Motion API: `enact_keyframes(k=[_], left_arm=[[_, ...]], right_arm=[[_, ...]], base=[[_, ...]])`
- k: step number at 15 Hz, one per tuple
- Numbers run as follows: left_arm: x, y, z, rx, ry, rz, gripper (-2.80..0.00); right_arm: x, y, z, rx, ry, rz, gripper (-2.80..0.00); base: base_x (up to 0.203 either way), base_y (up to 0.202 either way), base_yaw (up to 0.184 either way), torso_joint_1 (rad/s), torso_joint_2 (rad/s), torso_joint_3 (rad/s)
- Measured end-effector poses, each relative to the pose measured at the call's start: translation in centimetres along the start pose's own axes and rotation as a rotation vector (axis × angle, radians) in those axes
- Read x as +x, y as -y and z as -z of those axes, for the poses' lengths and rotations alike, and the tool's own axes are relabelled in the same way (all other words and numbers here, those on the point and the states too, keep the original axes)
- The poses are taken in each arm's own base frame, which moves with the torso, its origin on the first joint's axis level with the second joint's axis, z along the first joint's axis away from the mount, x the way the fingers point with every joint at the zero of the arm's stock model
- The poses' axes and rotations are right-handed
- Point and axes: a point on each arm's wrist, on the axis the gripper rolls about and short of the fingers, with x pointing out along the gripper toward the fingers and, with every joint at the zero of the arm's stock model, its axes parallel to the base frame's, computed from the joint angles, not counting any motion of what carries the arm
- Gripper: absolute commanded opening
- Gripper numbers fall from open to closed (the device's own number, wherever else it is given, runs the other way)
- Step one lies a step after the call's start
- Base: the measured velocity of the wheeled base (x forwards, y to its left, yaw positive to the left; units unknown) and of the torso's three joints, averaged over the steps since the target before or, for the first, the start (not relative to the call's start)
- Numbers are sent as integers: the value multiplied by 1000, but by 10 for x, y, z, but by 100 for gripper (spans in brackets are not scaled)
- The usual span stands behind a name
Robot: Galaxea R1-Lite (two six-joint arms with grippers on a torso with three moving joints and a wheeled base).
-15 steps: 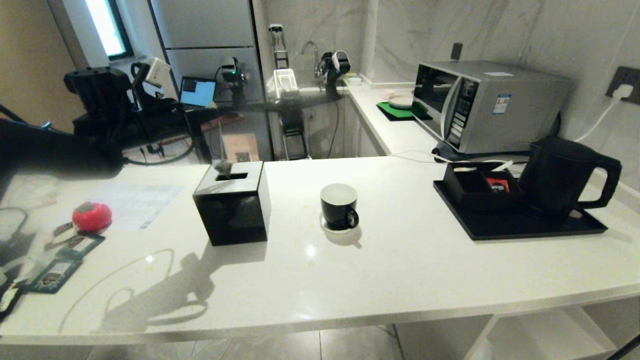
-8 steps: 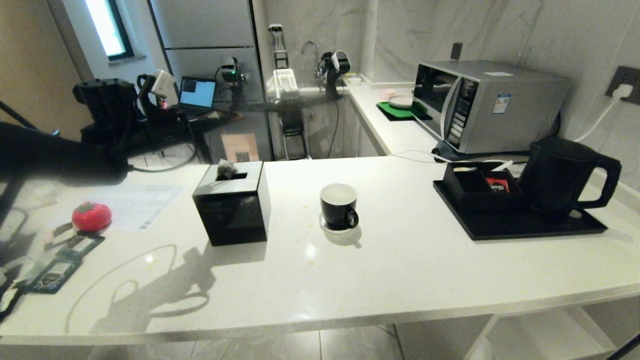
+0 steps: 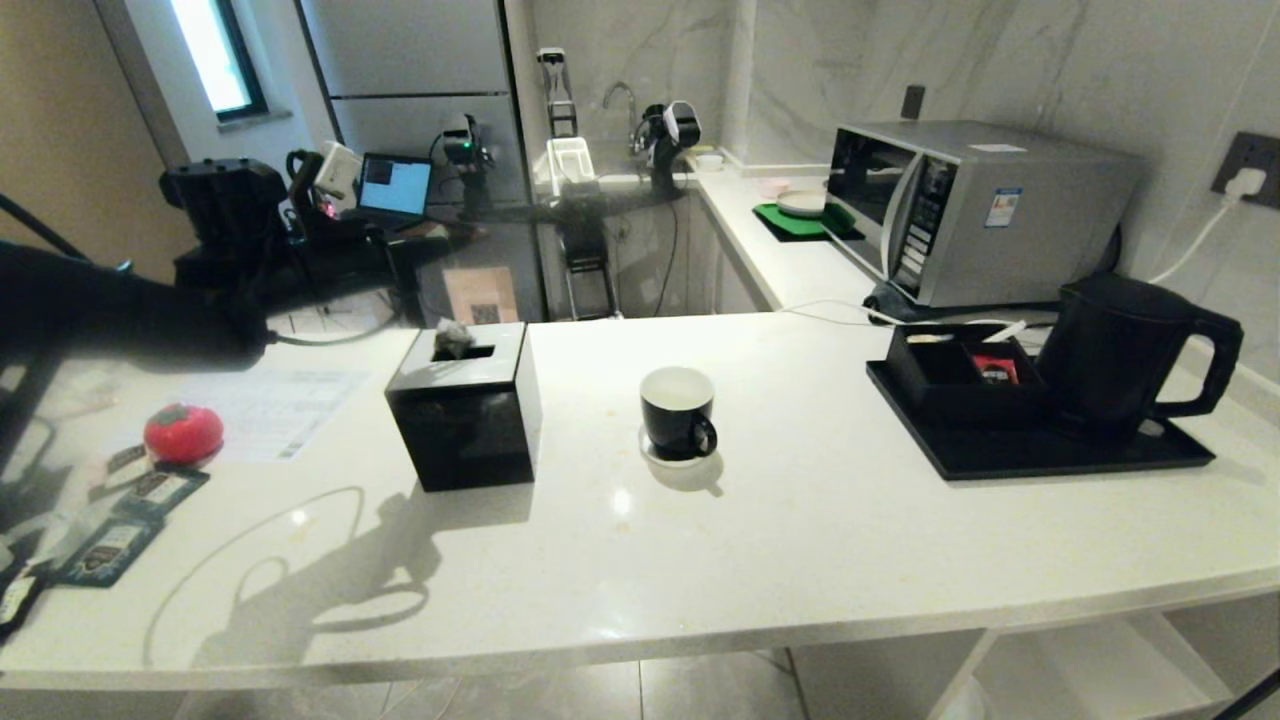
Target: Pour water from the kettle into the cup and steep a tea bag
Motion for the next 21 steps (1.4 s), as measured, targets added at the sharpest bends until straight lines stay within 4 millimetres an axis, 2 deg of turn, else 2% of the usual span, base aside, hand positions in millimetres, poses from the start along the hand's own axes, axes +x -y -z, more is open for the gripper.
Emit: enact_keyframes(k=[4,15,21], left_arm=[[4,9,-7,10,10,20,-280],[4,16,-14,15,15,25,-280],[-2,13,0,-13,-13,7,-280]], right_arm=[[0,0,0,0,0,0,-280],[0,0,0,0,1,0,-280],[0,0,0,0,0,0,-280]], base=[[0,0,0,0,0,0],[0,0,0,0,0,0],[0,0,0,0,0,0]])
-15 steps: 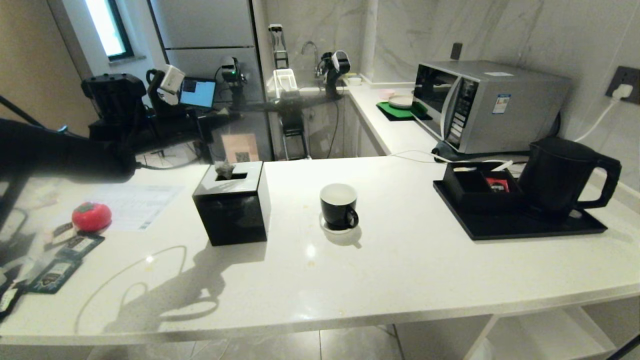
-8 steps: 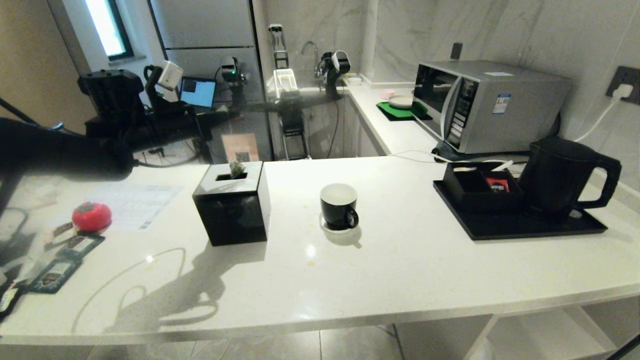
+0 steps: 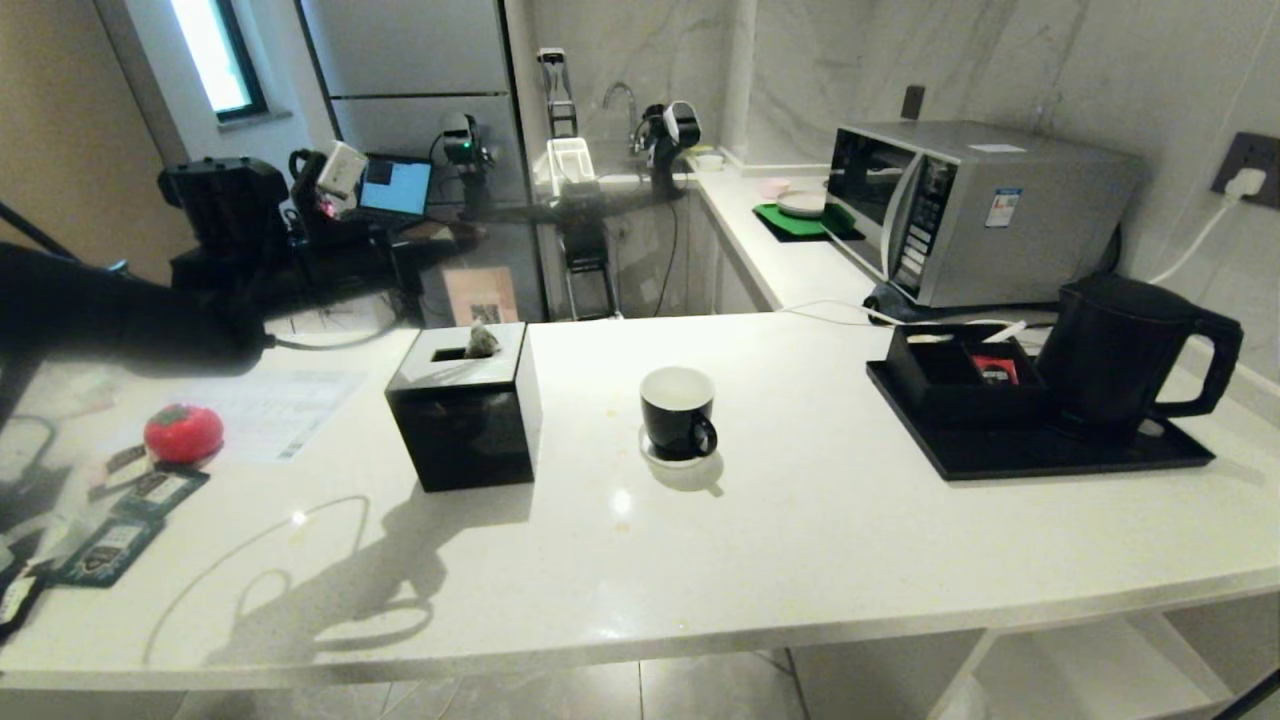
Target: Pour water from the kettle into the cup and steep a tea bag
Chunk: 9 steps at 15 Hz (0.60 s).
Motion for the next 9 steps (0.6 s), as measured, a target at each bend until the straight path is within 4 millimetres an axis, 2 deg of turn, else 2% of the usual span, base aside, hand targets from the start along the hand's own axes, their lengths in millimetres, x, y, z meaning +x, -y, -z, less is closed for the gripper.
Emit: enact_keyframes(k=[9], left_arm=[[-22,-12,-2,6,8,-53,-280]], right_arm=[[0,0,0,0,-1,0,-280]], base=[[0,0,0,0,0,0]])
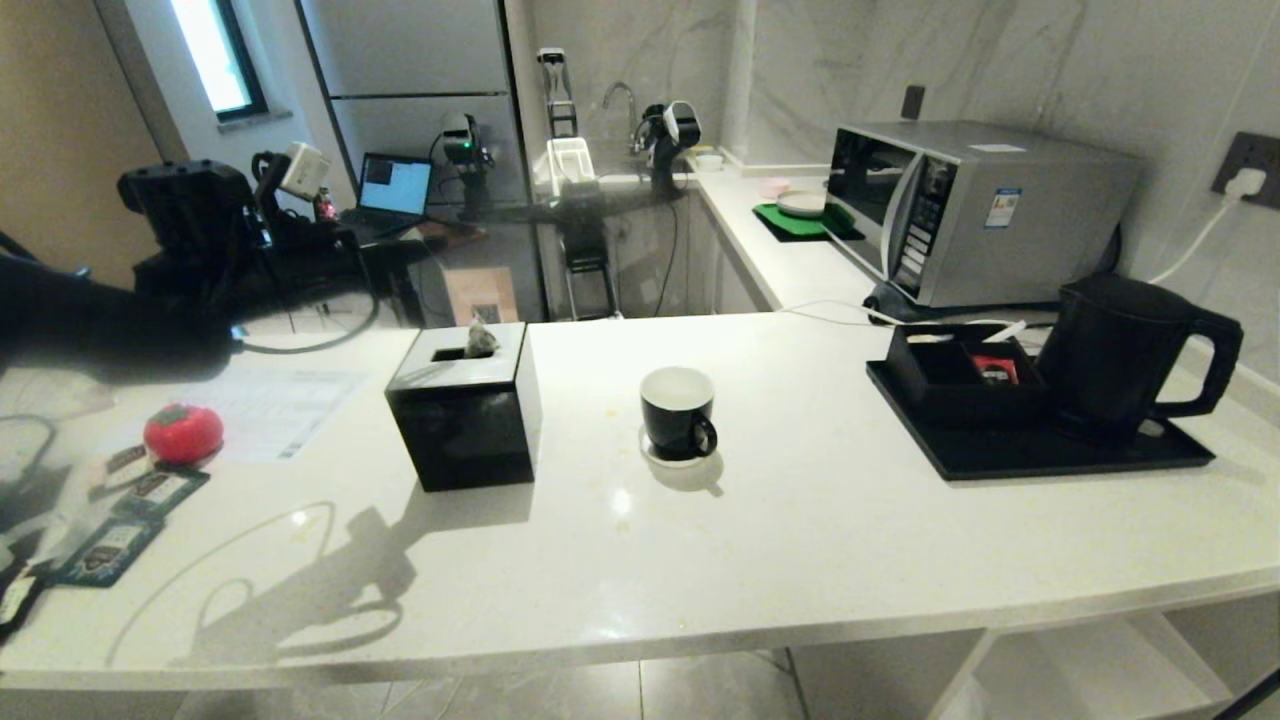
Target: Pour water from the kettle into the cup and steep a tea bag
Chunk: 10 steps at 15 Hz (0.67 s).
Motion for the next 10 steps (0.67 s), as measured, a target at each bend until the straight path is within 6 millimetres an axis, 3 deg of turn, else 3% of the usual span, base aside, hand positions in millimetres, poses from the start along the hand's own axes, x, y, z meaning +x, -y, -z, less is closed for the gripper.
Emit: enact_keyframes(k=[10], left_arm=[[-14,-8,-6,8,8,-31,-280]], right_arm=[[0,0,0,0,0,0,-280]], base=[[0,0,0,0,0,0]])
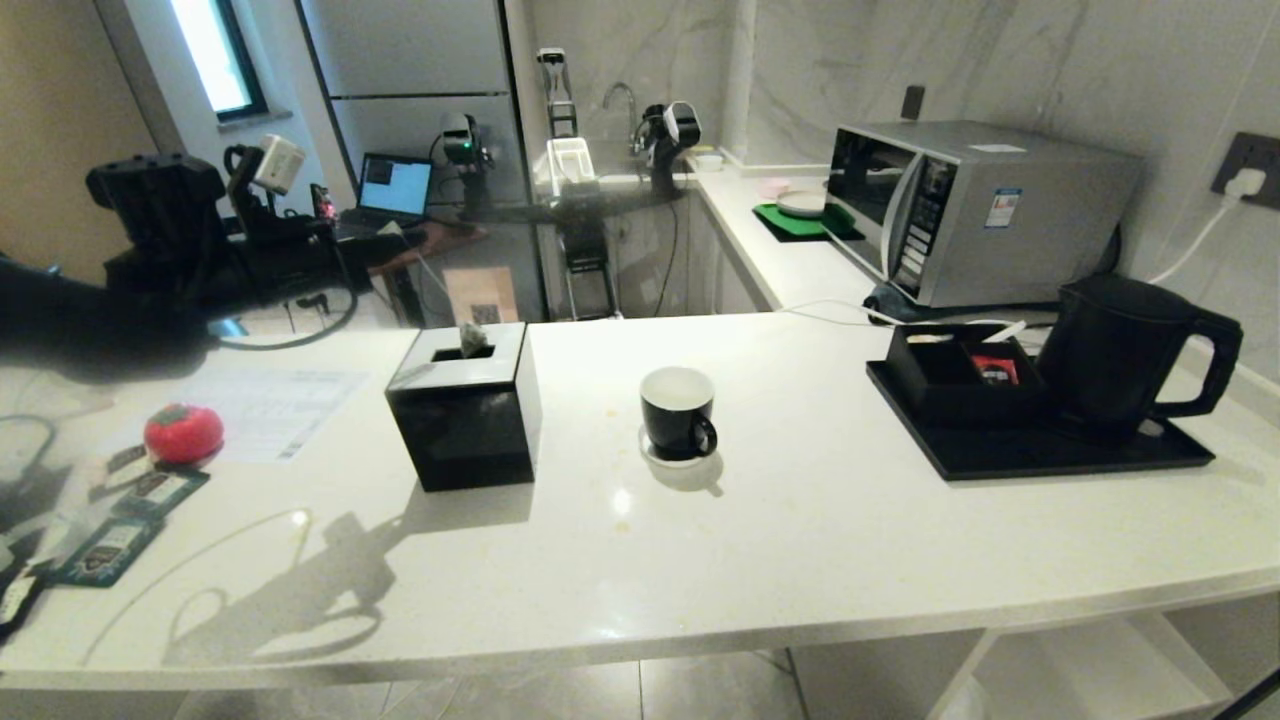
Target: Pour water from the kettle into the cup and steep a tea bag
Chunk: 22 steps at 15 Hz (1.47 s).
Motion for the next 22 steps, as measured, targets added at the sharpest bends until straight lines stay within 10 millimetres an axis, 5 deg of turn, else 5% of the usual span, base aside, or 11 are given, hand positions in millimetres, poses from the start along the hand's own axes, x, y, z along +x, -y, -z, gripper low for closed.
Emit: enact_keyframes(k=[22], left_arm=[[-8,11,-13,-38,-21,289,-280]], right_arm=[[0,0,0,0,1,0,-280]], base=[[0,0,0,0,0,0]])
